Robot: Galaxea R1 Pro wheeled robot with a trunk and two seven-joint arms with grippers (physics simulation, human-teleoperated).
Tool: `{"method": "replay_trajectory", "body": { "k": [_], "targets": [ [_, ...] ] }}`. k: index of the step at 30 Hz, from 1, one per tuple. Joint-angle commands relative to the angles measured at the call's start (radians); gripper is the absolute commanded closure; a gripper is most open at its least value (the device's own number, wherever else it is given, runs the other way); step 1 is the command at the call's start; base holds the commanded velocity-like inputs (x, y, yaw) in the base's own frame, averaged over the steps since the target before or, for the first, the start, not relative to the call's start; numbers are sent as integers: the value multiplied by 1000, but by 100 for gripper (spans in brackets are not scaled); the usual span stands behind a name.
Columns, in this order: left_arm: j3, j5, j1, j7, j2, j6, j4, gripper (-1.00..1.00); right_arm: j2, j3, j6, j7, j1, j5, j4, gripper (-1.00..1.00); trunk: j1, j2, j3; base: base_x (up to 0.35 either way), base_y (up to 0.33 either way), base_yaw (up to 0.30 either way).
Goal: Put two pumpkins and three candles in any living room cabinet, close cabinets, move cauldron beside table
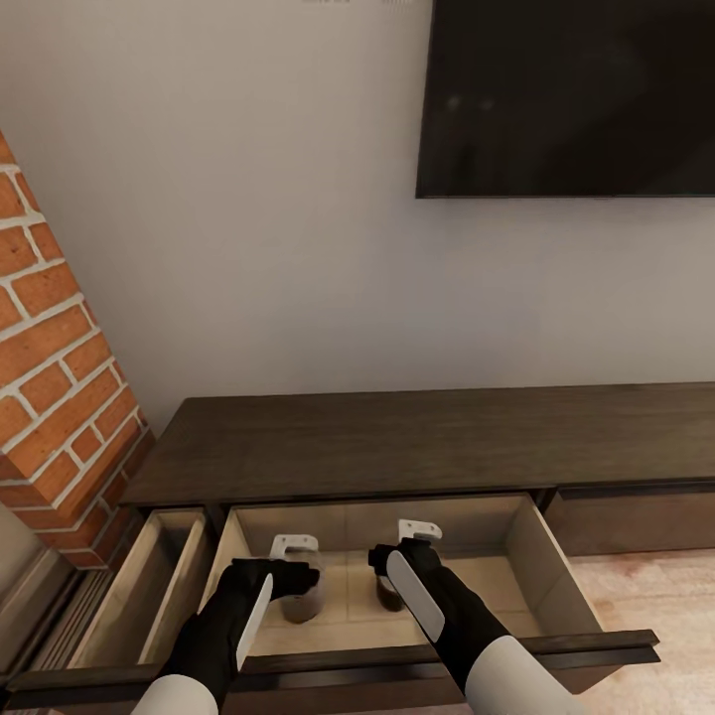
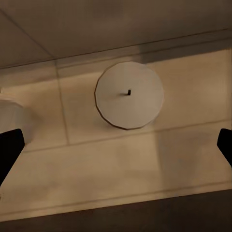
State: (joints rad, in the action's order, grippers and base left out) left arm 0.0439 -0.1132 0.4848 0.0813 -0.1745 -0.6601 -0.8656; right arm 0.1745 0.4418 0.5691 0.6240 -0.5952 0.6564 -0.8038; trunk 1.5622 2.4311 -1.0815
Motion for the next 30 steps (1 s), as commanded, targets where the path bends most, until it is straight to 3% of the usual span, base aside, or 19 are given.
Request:
{"method": "replay_trajectory", "body": {
  "k": [1,3,6,9,17,25,30],
  "targets": [
    [0,25,0,0,0,-5,-3,-100,0,0,0,0,0,0,0,-100,-4,-7,3,0,0,0],
    [0,79,1,-1,0,-31,-5,-100,0,0,0,0,0,0,0,-100,-12,-21,9,0,0,0],
    [-1,111,3,-2,0,-58,-7,-100,0,0,0,0,0,-1,-2,-100,-23,-42,19,0,0,0],
    [-1,118,9,-5,0,-78,-8,-100,0,0,2,0,0,-1,-6,-100,-35,-63,28,0,0,0],
    [9,119,14,-6,0,-237,-69,-100,0,-1,53,2,-1,9,-21,-100,-65,-119,53,-22,0,0],
    [10,114,14,-8,0,-256,-77,-100,0,-20,142,6,-1,9,-49,-100,-96,-175,78,-100,0,0],
    [10,112,15,-8,0,-257,-78,-100,0,-66,185,6,0,9,-52,-100,-115,-210,94,-6,0,0]
  ]
}}
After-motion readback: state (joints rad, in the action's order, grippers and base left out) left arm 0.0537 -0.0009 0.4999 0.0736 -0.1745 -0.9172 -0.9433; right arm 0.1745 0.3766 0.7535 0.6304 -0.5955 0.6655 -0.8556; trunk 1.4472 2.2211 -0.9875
